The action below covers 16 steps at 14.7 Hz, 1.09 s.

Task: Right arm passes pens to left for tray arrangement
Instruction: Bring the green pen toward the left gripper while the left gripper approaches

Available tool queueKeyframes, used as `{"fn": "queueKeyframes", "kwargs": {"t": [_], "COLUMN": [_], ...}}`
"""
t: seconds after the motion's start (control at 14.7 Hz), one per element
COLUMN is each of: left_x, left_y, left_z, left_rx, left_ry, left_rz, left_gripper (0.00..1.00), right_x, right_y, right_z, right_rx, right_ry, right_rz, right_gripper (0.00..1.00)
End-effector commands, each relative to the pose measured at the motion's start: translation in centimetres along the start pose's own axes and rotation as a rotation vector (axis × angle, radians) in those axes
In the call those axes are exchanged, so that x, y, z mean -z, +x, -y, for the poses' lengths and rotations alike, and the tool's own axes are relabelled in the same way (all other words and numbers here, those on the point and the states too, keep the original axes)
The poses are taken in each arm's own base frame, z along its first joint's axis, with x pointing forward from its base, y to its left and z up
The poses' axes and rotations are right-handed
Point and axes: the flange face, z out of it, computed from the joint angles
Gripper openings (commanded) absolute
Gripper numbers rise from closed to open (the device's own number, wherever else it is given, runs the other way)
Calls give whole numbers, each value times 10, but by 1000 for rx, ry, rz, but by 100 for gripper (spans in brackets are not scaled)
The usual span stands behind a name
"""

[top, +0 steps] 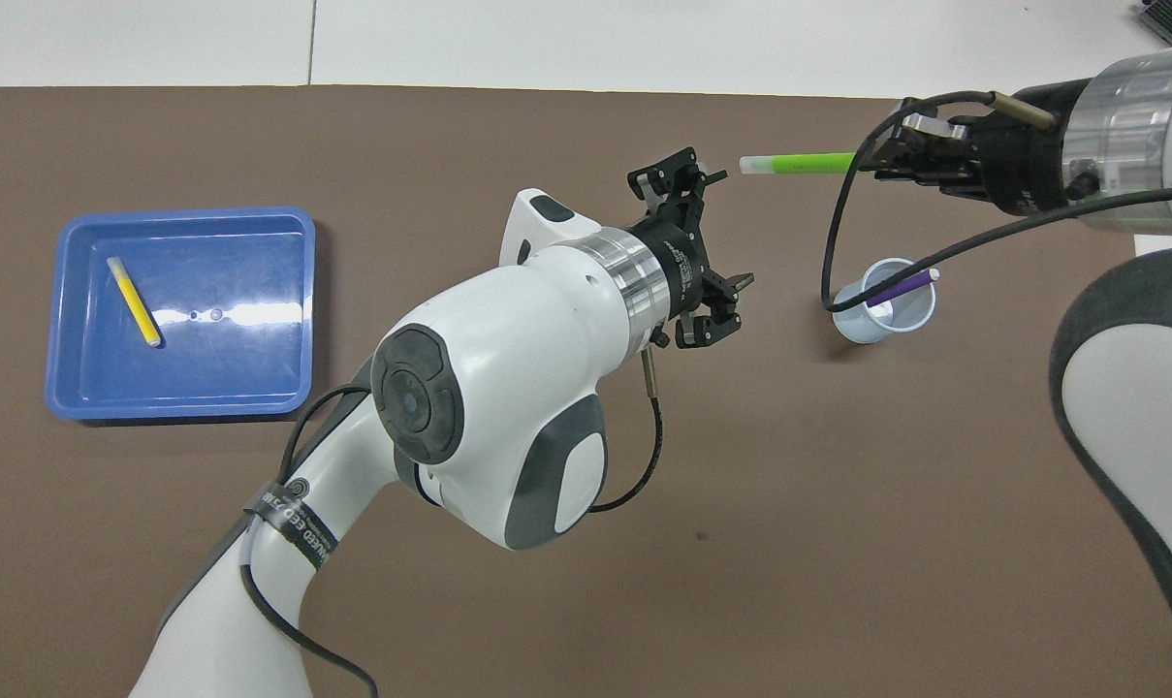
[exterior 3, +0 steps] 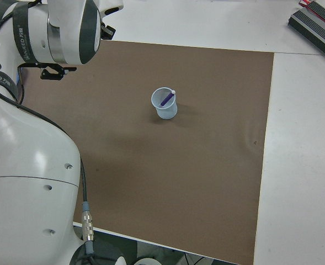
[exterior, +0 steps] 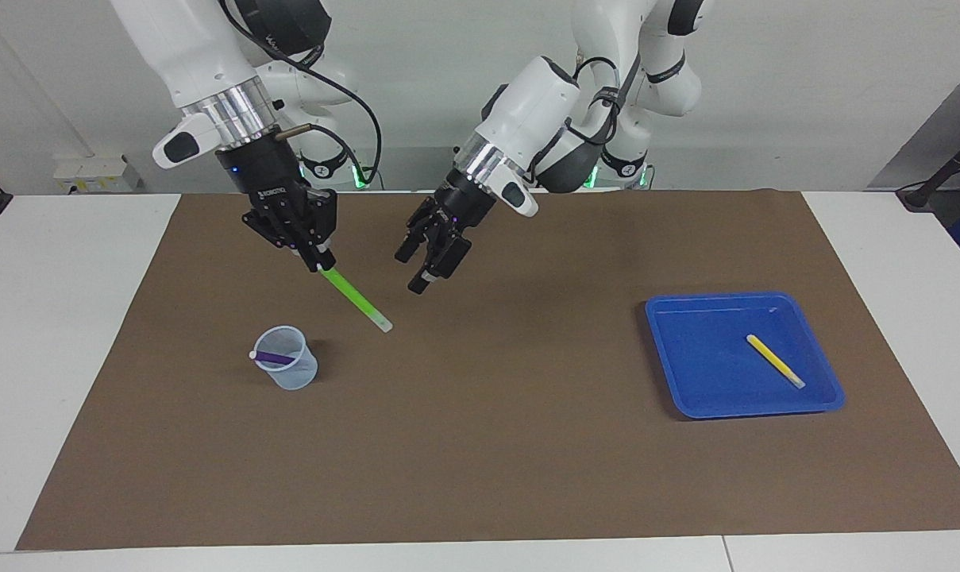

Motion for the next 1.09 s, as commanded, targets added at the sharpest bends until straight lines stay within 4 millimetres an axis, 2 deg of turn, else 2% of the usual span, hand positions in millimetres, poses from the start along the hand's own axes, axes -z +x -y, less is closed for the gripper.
{"fn": "queueKeyframes", "kwargs": {"t": [0.0,0.2,0.54,0.82,0.95,1.02], "left_x": [-18,-16,-16,-14,-13,-13], "left_y": [-11,-16,-15,-15,-11,-10], "left_z": [-1,-6,-8,-9,-15,-16], "left_rx": [4,1,4,3,2,2], "left_ry": [-22,-31,-34,-38,-44,-42], "left_rz": [27,37,38,39,36,32], "left_gripper": [96,95,75,73,62,61], "right_x": [0,-1,0,-2,-2,-2], "right_y": [-6,-12,-20,-25,-25,-25], "right_z": [16,22,26,30,30,30], "right_rx": [-15,-5,4,1,1,1], "right_ry": [33,32,22,21,21,21], "right_rz": [1,21,48,61,61,61], "right_gripper": [0,0,0,0,0,0]}}
